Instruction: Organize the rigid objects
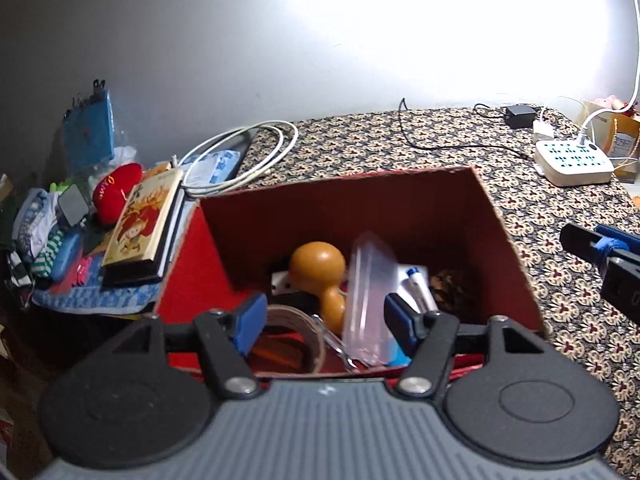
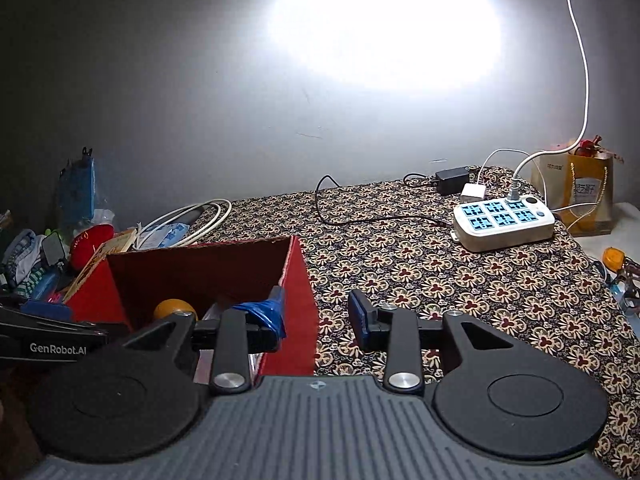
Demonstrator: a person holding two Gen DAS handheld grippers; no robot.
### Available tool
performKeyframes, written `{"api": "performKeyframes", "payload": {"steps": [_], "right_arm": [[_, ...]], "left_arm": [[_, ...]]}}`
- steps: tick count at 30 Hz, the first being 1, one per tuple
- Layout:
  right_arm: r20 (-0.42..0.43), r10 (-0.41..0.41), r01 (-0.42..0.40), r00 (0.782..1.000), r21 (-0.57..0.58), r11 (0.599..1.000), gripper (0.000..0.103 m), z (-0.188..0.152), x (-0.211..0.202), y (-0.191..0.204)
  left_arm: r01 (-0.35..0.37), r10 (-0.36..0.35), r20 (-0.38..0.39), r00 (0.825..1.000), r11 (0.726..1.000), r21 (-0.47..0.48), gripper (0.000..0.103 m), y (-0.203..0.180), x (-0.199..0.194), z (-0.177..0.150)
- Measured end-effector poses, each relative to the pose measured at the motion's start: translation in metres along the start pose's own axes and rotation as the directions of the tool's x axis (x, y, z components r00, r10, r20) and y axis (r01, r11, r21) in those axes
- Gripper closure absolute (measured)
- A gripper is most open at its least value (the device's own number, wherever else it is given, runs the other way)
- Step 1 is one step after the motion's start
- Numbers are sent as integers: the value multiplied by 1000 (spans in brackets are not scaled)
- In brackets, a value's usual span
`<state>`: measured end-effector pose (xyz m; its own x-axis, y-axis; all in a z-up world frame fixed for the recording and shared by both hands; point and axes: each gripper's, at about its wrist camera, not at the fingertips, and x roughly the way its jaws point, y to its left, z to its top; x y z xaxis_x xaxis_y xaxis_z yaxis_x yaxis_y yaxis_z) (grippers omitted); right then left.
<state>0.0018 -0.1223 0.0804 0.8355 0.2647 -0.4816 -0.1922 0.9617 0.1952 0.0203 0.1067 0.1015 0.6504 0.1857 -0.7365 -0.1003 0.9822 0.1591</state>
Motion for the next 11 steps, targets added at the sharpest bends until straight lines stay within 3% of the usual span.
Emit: {"api": "performKeyframes", "payload": {"steps": [11], "right_arm": [[-125, 3, -2, 992, 4, 1000, 85, -12, -11, -30]], "left_arm": [[80, -78, -63, 995, 996, 25, 37, -52, -11, -18]]}}
